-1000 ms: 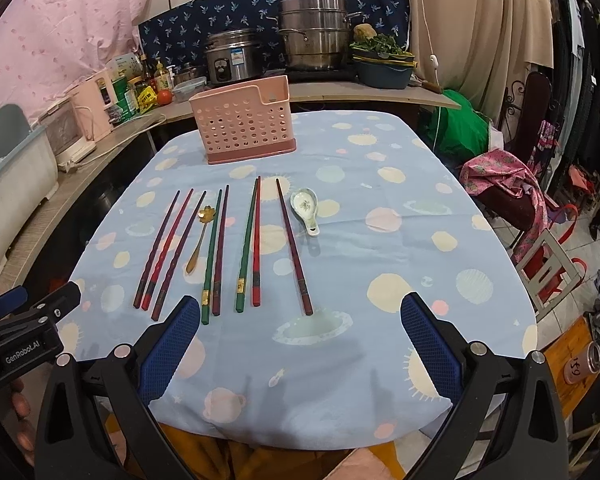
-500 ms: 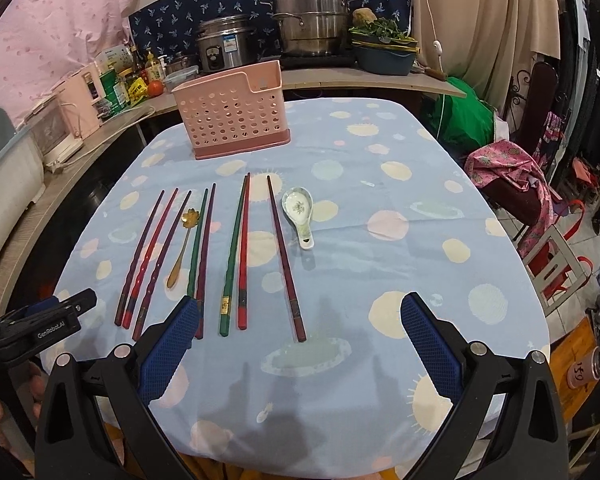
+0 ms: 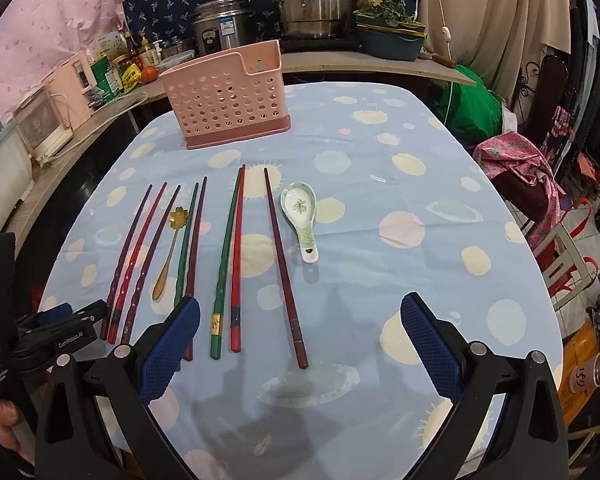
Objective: Organize utensils
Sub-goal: 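Grasp a dark red chopstick with the left tool while the right tool grasps the white ceramic spoon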
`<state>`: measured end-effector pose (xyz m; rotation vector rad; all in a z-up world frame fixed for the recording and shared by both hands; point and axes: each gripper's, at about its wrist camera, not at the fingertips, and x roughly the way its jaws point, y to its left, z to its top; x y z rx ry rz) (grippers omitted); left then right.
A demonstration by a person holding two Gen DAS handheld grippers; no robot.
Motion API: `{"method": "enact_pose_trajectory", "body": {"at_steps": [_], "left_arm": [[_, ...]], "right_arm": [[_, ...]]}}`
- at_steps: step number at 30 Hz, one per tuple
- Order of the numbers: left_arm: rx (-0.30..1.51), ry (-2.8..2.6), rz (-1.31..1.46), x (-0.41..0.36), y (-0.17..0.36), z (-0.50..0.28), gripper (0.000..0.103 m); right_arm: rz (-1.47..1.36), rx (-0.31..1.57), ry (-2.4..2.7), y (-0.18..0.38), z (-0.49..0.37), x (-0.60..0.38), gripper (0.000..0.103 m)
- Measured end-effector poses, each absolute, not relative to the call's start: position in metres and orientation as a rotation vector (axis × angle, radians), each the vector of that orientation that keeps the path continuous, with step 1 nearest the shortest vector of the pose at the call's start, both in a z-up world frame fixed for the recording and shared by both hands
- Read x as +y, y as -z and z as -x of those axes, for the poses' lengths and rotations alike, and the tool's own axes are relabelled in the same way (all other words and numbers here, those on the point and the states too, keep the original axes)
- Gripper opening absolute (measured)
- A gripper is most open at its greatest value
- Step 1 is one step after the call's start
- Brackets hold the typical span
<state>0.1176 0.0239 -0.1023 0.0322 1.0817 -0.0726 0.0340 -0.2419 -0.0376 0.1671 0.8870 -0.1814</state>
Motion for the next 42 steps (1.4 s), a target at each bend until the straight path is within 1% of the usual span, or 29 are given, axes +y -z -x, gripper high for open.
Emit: {"method": "enact_pose_trajectory", "body": {"at_steps": [2,4,5,6,10,13,15,16,17,18,20,21,23,24,26,27,29,30,32,35,37,42], "left_arm": [[1.083,0.080,-0.026,0.024,0.103,-0.118,0.063],[1.083,0.088,-0.033,0.021,0.103,-0.118,0.061],[1.085,0.094,-0.032,0.021,0.104,-0.118,0.058],[1.092,0.095,-0.032,0.020,0.105,-0.118,0.051],[1.091,0.091,-0.039,0.018,0.107,-0.117,0.048],[1.088,0.089,-0.038,0.018,0.106,-0.117,0.038],[1.088,0.089,-0.039,0.018,0.106,-0.117,0.021],[1.090,0.089,-0.038,0.019,0.105,-0.118,0.016],[1.093,0.092,-0.034,0.019,0.105,-0.118,0.012],[1.095,0.095,-0.030,0.020,0.105,-0.120,0.011],[1.096,0.097,-0.031,0.020,0.105,-0.123,0.009],[1.095,0.094,-0.034,0.020,0.105,-0.124,0.007],[1.095,0.088,-0.035,0.020,0.105,-0.128,0.007],[1.097,0.087,-0.033,0.021,0.105,-0.129,0.007],[1.099,0.084,-0.028,0.022,0.105,-0.133,0.007],[1.100,0.083,-0.026,0.022,0.105,-0.134,0.007],[1.101,0.082,-0.023,0.022,0.105,-0.136,0.007],[1.102,0.082,-0.024,0.022,0.105,-0.137,0.007],[1.104,0.083,-0.025,0.021,0.105,-0.137,0.007],[1.105,0.082,-0.031,0.021,0.105,-0.137,0.007],[1.107,0.083,-0.032,0.021,0.105,-0.137,0.007],[1.107,0.085,-0.029,0.022,0.105,-0.138,0.007]], "right_arm": [[-0.170,0.892,0.181,0.039,-0.036,-0.242,0.096],[-0.171,0.897,0.179,0.040,-0.037,-0.241,0.096],[-0.172,0.898,0.179,0.040,-0.037,-0.242,0.096],[-0.173,0.899,0.178,0.041,-0.038,-0.241,0.096],[-0.177,0.901,0.176,0.043,-0.039,-0.242,0.096],[-0.181,0.905,0.170,0.044,-0.040,-0.243,0.096],[-0.188,0.906,0.164,0.045,-0.042,-0.244,0.096],[-0.192,0.906,0.162,0.046,-0.044,-0.245,0.096],[-0.197,0.907,0.159,0.047,-0.045,-0.247,0.094],[-0.204,0.908,0.152,0.048,-0.048,-0.249,0.092],[-0.222,0.909,0.143,0.050,-0.053,-0.254,0.084],[-0.231,0.910,0.138,0.051,-0.056,-0.257,0.081],[-0.246,0.913,0.130,0.054,-0.064,-0.262,0.073],[-0.254,0.913,0.128,0.055,-0.068,-0.265,0.071],[-0.269,0.920,0.121,0.059,-0.076,-0.271,0.063],[-0.277,0.923,0.116,0.060,-0.080,-0.273,0.060],[-0.295,0.927,0.111,0.064,-0.089,-0.279,0.049],[-0.302,0.929,0.107,0.065,-0.093,-0.281,0.046],[-0.319,0.933,0.096,0.068,-0.101,-0.285,0.034],[-0.335,0.949,0.090,0.075,-0.112,-0.290,0.021],[-0.347,0.965,0.085,0.081,-0.116,-0.292,0.018],[-0.396,0.996,0.062,0.094,-0.118,-0.294,0.016]]}}
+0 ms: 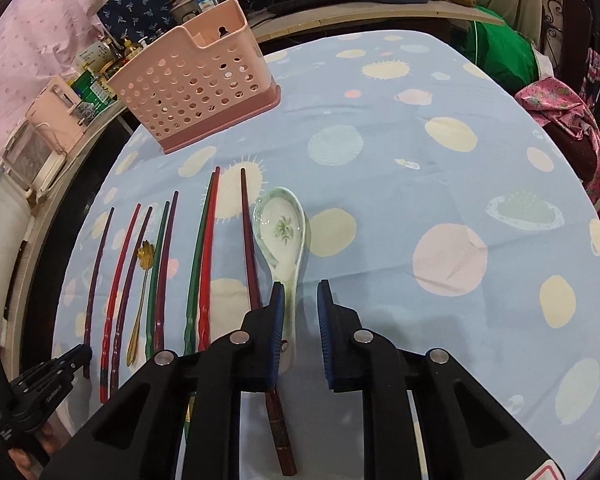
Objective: Organize utensils
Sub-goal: 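Grasp a dark red chopstick with the left tool while the right tool grasps the white ceramic spoon, then lift the chopstick and spoon and carry both toward the pink utensil holder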
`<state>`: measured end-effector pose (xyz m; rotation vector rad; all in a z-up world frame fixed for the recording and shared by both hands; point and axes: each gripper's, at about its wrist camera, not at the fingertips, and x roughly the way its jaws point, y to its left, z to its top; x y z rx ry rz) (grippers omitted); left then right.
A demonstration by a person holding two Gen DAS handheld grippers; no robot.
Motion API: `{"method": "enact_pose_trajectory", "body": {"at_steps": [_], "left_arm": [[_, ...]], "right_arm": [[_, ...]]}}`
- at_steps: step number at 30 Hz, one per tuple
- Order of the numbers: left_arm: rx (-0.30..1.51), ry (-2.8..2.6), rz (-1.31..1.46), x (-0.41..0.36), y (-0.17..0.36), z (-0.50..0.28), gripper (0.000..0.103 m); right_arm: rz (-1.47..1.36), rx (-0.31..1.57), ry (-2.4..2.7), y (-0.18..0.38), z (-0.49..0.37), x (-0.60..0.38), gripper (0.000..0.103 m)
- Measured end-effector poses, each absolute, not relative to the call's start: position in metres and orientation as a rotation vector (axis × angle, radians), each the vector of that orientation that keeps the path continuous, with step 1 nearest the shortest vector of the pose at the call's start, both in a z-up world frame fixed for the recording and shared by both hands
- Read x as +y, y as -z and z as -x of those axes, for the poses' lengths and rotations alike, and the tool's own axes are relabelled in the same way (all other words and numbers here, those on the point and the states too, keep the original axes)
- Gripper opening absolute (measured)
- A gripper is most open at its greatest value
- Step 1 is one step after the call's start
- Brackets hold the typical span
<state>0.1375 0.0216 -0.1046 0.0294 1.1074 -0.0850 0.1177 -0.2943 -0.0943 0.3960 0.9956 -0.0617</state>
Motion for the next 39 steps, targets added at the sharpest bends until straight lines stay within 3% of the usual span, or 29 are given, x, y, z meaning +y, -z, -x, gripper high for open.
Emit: {"method": "enact_pose_trajectory", "body": {"at_steps": [15,18,24,39], "left_arm": [[1.104,0.092,-0.014,0.024,0.105,-0.131,0.007],[1.103,0.104,0.011,0.028,0.104,-0.128,0.007],[1.097,0.129,0.047,0.034,0.099,-0.122,0.007],[0.924,0.131,0.079,0.048,0.016,-0.102,0.007]], "right_arm": [[-0.354,0.995,0.047,0.106,-0.111,-0.280,0.015],[-0.347,0.993,0.031,0.105,-0.109,-0.278,0.006],[-0.332,0.977,0.041,0.094,-0.100,-0.277,0.006],[-0.364,0.840,0.083,0.031,-0.074,-0.301,0.006]]}}
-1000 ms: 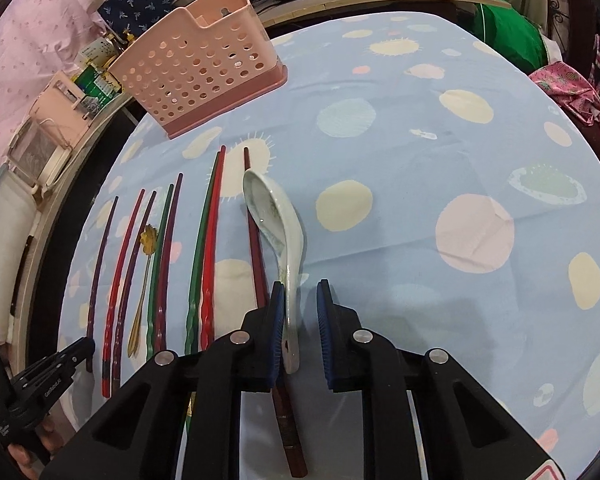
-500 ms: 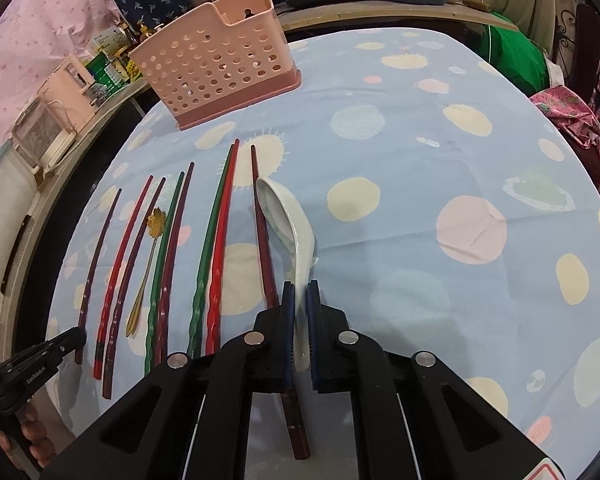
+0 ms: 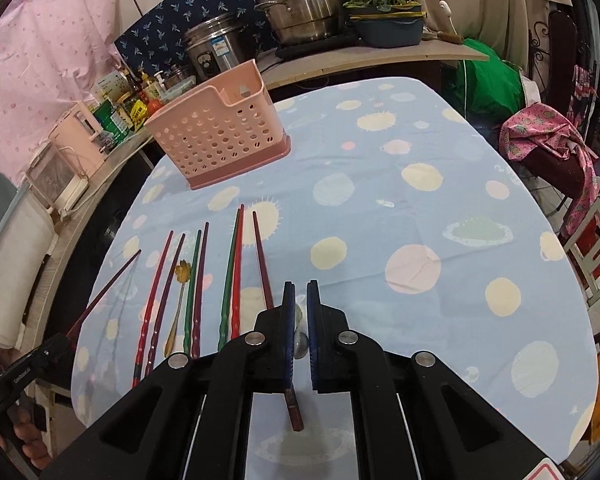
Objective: Organize utensils
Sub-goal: 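Lift the chopstick and spoon and carry both toward the pink utensil holder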
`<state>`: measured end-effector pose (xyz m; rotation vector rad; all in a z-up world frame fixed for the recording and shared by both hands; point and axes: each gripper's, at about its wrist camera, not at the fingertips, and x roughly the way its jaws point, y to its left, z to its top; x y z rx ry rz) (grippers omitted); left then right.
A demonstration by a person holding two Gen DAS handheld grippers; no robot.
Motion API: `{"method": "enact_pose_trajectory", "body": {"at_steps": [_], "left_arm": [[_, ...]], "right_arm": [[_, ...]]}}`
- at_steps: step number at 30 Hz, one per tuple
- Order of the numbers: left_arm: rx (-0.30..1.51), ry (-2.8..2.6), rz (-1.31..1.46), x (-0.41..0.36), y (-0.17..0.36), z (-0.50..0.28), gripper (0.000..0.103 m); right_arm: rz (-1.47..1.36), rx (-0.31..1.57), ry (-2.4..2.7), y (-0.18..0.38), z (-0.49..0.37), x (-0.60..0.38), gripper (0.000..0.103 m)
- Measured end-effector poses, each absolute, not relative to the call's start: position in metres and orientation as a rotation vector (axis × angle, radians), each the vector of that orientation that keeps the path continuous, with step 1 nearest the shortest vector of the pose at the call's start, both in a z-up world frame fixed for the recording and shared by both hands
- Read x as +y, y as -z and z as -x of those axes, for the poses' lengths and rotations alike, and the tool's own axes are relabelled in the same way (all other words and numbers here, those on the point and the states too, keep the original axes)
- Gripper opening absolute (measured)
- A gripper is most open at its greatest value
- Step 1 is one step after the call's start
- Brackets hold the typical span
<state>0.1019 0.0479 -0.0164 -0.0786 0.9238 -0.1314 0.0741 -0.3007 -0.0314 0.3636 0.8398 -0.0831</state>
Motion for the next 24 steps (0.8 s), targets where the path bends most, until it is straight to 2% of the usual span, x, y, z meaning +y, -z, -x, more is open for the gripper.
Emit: {"method": "enact_pose_trajectory", "body": {"at_steps": [14,22,24], "left_arm": [[0.787,0.128,0.090,0.044,-0.049,-0.132,0.007],[0.690,0.140,0.078,0.034,-0.095,-0.160,0.007],[0.663,0.141,0.073,0.030,-0.106,-0.169,0.007]], "right_arm": [[-0.391,0.808,0.089,0.015,-0.084,-0.319,0.006],[-0.363,0.766,0.058,-0.013,-0.110,-0.319,0.005],[-0.357,0.749,0.043,-0.022,-0.121,-0.319,0.002]]}}
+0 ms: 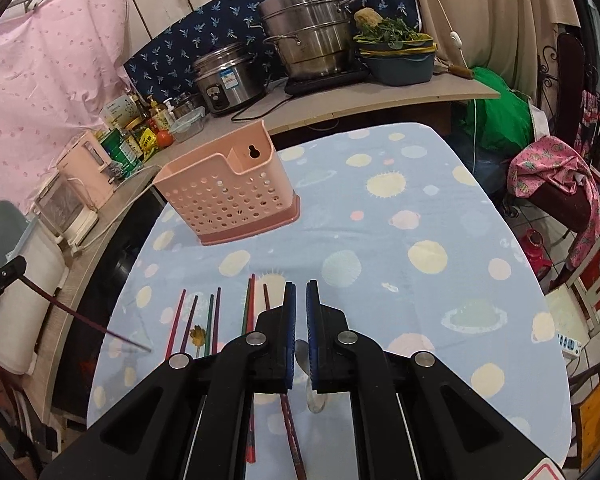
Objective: Organize utensils
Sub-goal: 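Lift the chopstick and spoon and carry both toward the pink utensil holder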
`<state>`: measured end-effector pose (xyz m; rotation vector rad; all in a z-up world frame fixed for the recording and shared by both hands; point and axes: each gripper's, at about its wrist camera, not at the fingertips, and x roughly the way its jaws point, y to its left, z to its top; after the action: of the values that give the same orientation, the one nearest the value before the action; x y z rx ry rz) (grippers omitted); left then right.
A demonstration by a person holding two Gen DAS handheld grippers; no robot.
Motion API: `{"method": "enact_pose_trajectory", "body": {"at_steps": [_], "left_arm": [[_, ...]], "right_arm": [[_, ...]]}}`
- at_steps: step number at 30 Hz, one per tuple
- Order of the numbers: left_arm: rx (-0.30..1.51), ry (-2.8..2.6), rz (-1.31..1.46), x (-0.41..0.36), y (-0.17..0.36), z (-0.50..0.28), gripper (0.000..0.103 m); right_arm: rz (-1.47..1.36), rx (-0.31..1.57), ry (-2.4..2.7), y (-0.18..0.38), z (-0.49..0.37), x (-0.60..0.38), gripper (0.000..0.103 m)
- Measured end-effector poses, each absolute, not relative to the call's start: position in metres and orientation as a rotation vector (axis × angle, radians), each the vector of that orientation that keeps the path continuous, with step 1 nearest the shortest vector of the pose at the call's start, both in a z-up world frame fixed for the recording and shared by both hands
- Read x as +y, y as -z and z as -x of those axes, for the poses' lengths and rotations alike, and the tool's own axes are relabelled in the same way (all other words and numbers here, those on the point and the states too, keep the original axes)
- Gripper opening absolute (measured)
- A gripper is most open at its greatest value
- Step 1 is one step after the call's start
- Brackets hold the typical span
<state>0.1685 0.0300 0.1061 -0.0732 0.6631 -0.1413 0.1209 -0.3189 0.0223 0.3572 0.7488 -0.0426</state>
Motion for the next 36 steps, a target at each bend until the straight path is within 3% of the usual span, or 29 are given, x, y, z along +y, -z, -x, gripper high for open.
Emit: {"method": "enact_pose_trajectory", "body": {"at_steps": [5,11,12,14,15,23,34,36], "left_arm": [[0.613,0.161,0.079,0.022,-0.133,-0.192,0.007],[0.581,0.174,0.085,0.017,-0.149,-0.208,0.007],[0.580,0.177,0.082,0.016,-0.149,-0.208,0.007],[0.581,0.179,0.085,0.017,-0.150,-0.208,0.007],[0.584,0.181,0.091,0.018,-0.149,-0.207,0.007],[0.596,0.191,0.113,0.022,-0.146,-0.191,0.007],[0.643,0.197,0.121,0.019,-0.129,-0.179,0.007],[0.645,0.192,0.118,0.019,-0.129,-0.179,0.007]], "right_arm": [[-0.317,0.708,0.027,-0.046,-0.152,-0.317,0.001],[-0.347,0.750,0.040,-0.033,-0.155,-0.332,0.002],[-0.361,0.764,0.066,-0.027,-0.149,-0.338,0.005],[-0.400,0.790,0.109,-0.012,-0.138,-0.350,0.025],[-0.425,0.806,0.133,-0.001,-0.131,-0.358,0.028],[-0.635,0.912,0.205,0.067,-0.101,-0.394,0.037],[-0.638,0.921,0.176,0.090,-0.129,-0.393,0.038],[-0.642,0.925,0.168,0.093,-0.132,-0.394,0.033]]}}
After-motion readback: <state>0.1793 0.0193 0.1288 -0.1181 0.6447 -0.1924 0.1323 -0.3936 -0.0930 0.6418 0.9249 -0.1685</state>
